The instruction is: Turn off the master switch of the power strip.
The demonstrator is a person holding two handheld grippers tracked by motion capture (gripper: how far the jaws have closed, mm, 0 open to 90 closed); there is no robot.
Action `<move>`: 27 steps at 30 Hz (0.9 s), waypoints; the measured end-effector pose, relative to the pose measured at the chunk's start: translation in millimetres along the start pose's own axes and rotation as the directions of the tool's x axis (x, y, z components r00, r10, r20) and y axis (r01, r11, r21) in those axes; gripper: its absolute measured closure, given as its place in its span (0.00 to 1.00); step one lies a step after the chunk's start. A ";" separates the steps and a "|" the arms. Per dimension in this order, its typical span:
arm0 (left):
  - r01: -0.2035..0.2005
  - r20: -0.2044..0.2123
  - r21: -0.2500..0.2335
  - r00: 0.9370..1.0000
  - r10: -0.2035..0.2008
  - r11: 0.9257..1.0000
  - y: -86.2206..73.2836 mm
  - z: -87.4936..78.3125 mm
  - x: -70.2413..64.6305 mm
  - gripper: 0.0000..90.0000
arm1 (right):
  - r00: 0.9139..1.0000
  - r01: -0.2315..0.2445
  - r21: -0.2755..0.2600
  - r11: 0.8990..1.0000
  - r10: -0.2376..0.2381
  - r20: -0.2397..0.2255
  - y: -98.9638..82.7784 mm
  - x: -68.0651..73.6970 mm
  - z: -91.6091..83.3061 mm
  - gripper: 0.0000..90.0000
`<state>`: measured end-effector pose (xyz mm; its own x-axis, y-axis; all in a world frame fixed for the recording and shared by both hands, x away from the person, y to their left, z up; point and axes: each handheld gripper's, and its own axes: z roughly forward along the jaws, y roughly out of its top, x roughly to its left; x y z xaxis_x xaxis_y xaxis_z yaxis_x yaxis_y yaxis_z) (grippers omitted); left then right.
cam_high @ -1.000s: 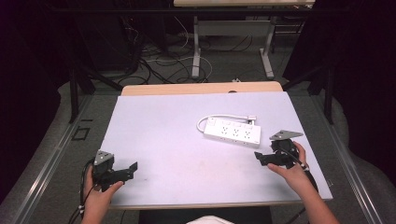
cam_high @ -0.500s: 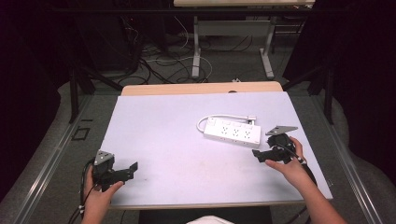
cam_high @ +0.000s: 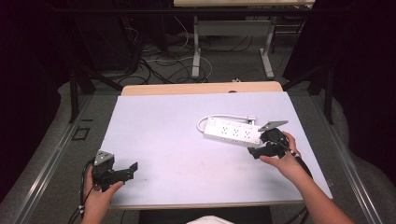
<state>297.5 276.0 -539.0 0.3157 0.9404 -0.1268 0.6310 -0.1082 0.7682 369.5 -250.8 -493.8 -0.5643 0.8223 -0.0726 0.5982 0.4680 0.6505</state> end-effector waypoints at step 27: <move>0.006 0.006 0.001 1.000 -0.006 1.000 -0.1 0.8 0.1 0.02 | 0.999 0.043 0.078 0.996 -0.041 -0.027 51.6 11.5 4.9 0.20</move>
<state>298.1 275.9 -539.6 0.3159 0.9390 -0.1356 0.6335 -0.1023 0.7670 396.6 -215.6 -464.7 -0.6035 0.7935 -0.0788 0.6158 0.5265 0.5861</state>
